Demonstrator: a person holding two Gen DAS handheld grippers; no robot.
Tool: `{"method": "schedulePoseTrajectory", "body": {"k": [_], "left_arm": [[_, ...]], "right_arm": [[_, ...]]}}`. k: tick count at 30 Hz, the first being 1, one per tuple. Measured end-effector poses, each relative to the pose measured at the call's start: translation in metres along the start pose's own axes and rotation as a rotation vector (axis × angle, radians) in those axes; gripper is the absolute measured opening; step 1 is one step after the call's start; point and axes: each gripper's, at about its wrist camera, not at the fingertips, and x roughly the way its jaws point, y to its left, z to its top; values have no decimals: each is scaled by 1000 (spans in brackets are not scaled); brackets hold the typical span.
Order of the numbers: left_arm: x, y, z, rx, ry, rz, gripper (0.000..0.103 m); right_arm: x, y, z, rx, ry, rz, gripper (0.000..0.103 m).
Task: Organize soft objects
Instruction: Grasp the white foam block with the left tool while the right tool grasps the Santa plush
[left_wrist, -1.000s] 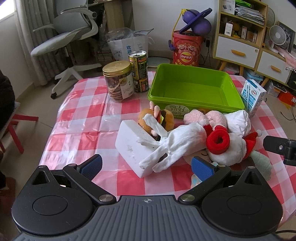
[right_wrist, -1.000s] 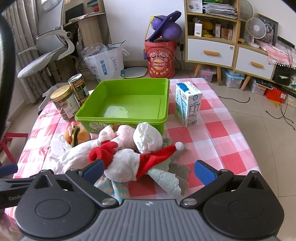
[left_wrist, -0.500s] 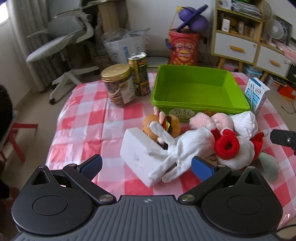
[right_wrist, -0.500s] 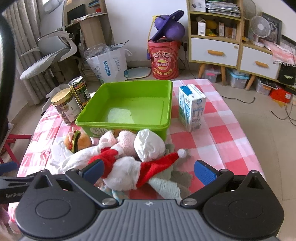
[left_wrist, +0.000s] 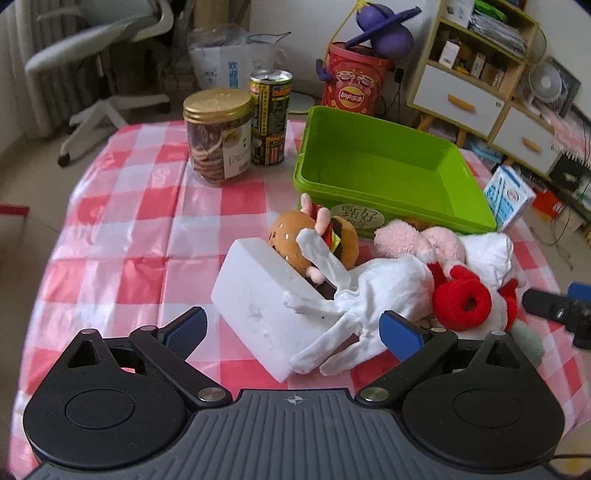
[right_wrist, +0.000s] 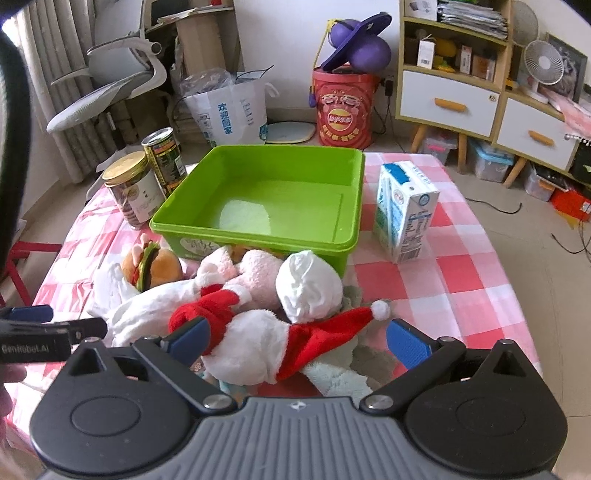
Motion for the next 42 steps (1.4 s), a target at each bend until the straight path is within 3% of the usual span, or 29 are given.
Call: {"method": "schedulePoseTrajectory", "body": {"k": [6, 12, 16, 19, 24, 31, 42], "left_arm": [[2, 16, 4, -79, -10, -58, 91], [10, 29, 6, -146, 6, -123, 81], [19, 45, 6, -233, 23, -181, 75], [28, 57, 7, -285, 32, -193, 72], [39, 82, 4, -421, 71, -241, 70], [56, 93, 0, -536, 127, -327, 69], [77, 114, -12, -770, 121, -386, 65]], "right_arm": [[8, 3, -1, -11, 15, 4, 76], [15, -1, 0, 13, 37, 48, 71], [29, -10, 0, 115, 106, 171, 62], [40, -18, -1, 187, 135, 233, 61], [48, -32, 1, 314, 173, 284, 57], [56, -39, -1, 407, 217, 333, 57], [83, -57, -9, 626, 260, 459, 57]]}}
